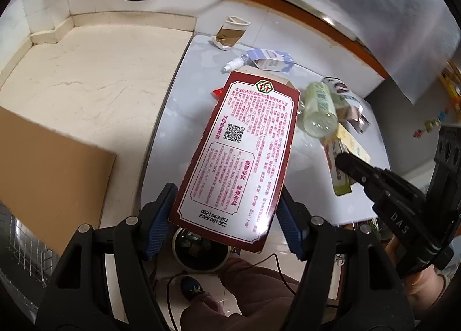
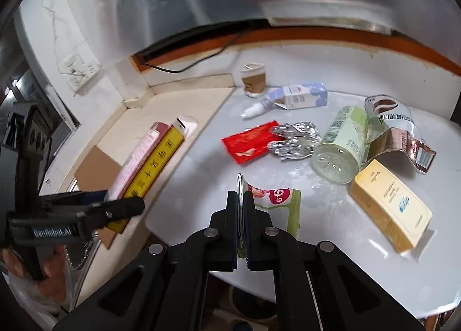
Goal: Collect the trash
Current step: 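Grasp the red-and-white box with the left gripper while the right gripper grasps a green-and-white packet, then carry the held box and packet down over the round bin, then open both grippers to drop the box and packet into the bin, then raise both tools back over the table toward the green bottle, then grasp the green bottle with the left gripper while the right gripper grasps the yellow toothpaste box, then carry the bottle and toothpaste box down over the round bin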
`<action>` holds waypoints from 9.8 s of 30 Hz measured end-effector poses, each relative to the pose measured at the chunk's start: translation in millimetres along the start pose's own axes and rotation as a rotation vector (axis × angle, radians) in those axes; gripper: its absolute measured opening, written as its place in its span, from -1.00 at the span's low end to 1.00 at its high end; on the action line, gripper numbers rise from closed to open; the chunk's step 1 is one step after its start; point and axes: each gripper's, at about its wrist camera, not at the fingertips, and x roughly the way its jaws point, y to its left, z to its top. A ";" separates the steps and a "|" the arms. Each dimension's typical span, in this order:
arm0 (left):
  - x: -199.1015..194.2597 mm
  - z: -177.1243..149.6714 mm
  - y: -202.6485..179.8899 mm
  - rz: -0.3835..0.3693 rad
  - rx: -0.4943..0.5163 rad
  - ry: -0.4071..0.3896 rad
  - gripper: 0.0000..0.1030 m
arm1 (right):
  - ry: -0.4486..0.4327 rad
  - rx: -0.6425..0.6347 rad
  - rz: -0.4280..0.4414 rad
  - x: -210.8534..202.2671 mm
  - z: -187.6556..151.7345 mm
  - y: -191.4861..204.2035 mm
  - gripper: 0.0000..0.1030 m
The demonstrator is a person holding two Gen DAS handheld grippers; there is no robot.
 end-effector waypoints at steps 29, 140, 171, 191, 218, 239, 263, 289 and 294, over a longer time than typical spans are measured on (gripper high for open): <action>-72.0 -192.3 45.4 0.071 -0.131 -0.094 0.25 | 0.200 -0.237 0.032 -37.0 -136.2 126.5 -0.93; -135.3 -184.6 -34.7 0.266 -0.127 -0.262 0.65 | 0.083 -0.216 0.120 -113.6 -118.0 69.2 -0.29; -8.1 -23.2 -93.2 0.029 0.168 -0.109 0.65 | -0.142 0.179 -0.277 -135.0 -47.6 -105.0 0.15; 80.9 50.2 -162.0 0.150 0.007 -0.037 0.65 | 0.226 -0.345 0.019 20.5 4.6 -174.0 0.27; 183.9 121.9 -204.2 0.142 0.098 0.138 0.42 | 0.059 -0.140 0.195 -39.5 44.6 -241.2 -0.01; 203.5 117.0 -196.0 0.095 0.052 0.164 0.19 | 0.084 -0.151 0.197 -36.0 40.5 -240.4 -0.03; -11.7 -58.4 -92.5 0.109 -0.207 -0.104 0.19 | 0.146 -0.274 0.331 -62.8 -1.2 -73.4 -0.03; 91.9 -292.7 46.3 0.068 -0.299 0.121 0.19 | 0.394 -0.197 0.102 63.3 -271.8 41.0 -0.03; 168.3 -316.3 70.0 0.117 -0.344 0.174 0.19 | 0.491 -0.181 0.060 135.9 -312.9 17.4 -0.03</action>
